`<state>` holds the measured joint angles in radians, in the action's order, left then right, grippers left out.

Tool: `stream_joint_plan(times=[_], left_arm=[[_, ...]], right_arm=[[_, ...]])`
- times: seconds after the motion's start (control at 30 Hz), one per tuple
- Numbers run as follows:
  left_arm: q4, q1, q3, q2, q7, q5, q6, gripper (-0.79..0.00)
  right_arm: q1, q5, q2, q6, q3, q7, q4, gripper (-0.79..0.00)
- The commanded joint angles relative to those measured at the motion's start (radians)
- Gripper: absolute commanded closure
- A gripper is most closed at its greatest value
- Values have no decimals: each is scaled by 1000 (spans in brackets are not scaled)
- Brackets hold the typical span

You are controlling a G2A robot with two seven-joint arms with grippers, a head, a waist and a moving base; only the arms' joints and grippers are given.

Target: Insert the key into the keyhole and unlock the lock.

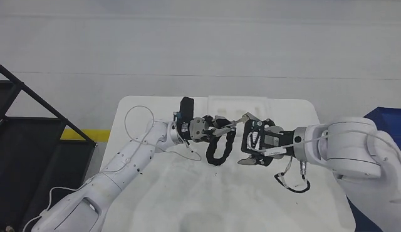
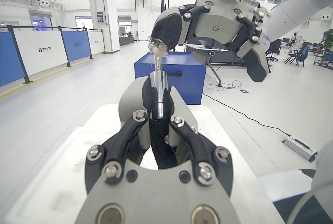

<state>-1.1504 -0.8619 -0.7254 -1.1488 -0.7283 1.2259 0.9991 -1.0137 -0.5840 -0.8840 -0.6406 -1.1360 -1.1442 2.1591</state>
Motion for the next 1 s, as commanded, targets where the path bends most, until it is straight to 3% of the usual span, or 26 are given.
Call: stream_joint_plan(times=[0.0, 0.3, 0.53, 0.8, 0.97], left_arm=[[-1, -2, -2, -2, 1, 5, 0, 0], [-11, -6, -19, -9, -8, 42, -11, 0], [-24, -10, -35, -9, -12, 88, -14, 0], [-66, -21, -47, 4, -21, 130, 13, 0], [-89, -20, -38, 22, -18, 138, 13, 0]], right_arm=[[-2, -14, 1, -1, 5, 10, 2, -785], [17, 27, 2, -12, 45, -3, -21, -785], [13, 10, 10, -15, 12, 42, -29, -785], [-11, -158, 29, -230, -45, 195, -60, -785], [-38, -281, 34, -277, -71, 290, -56, -785]])
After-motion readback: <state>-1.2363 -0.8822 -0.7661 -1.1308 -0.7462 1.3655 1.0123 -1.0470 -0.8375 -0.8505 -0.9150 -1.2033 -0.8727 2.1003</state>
